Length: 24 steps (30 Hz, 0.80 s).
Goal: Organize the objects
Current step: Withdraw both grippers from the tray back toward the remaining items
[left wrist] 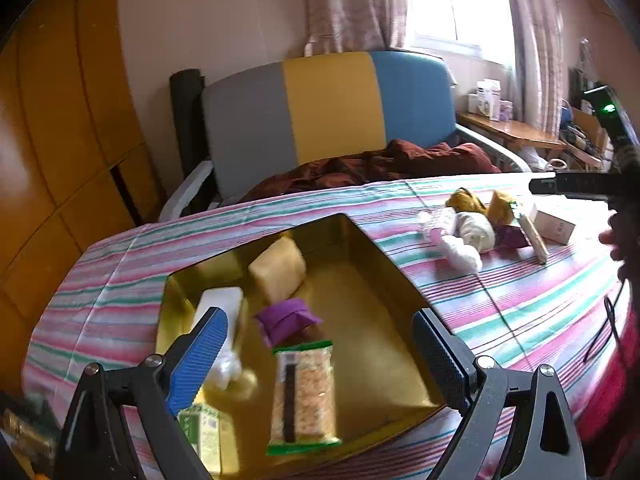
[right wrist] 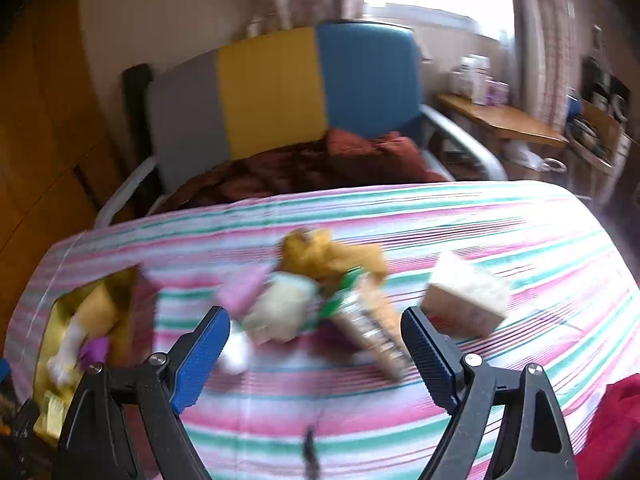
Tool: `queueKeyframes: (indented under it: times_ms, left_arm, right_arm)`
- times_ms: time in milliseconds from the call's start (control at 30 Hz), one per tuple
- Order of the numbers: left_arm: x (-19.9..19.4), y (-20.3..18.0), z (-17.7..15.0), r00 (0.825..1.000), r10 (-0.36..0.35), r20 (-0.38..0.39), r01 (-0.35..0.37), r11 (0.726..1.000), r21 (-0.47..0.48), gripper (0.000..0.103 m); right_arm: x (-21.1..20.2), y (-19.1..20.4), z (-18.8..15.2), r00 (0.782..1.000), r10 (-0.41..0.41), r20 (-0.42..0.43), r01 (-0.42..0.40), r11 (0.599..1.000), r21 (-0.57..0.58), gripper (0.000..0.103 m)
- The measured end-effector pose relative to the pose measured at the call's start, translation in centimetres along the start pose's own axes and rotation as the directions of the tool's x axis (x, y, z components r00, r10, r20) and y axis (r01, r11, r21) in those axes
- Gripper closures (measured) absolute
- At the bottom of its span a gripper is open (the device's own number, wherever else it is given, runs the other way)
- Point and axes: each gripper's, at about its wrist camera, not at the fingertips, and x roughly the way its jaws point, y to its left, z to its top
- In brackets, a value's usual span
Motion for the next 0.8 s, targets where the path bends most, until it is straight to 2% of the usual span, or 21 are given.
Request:
queueKeyframes:
  times_ms: [167,400,567,667,800]
  left_arm:
    - [0.6,-2.0,1.6,0.999,-0.045,0.009,0.044,0.998,0.036,0.009]
    - [2.8,-5.8,4.7,0.990,-0.142,-0.008,0.142,0.987,0.072,0.009]
    - [5.8,-8.8,6.5,0.972,-0.226,-0.070,0.230,0.972,0.056,0.012]
    - [8.1,-10.5,7.3,0.961,-0.246,-0.125,0.254,0.966,0.048,0.016]
    - [11.1,-12.2,8.1,0.948,-0.260,-0.184,0.269,0.963,0.022,0.016]
  right_arm:
    - [1.5,-4.9,0.8,0.997,-0.078,0.020,0.076,0.994,0.082,0.014]
    - [2.1,-10.3,0.2,0.999,-0.046,0.008,0.041,0.945,0.324,0.014]
    - [2.5,-11.2,0.0,1.000,0.004,-0.019,0.004,0.928,0.374,0.014]
    - [2.7,-10.9,0.0,0.999,0.021,-0.030,-0.009,0.933,0.359,0.014]
    - [3.2,-10.3,-0.1,0.998,0.044,-0.049,-0.025,0.941,0.337,0.014]
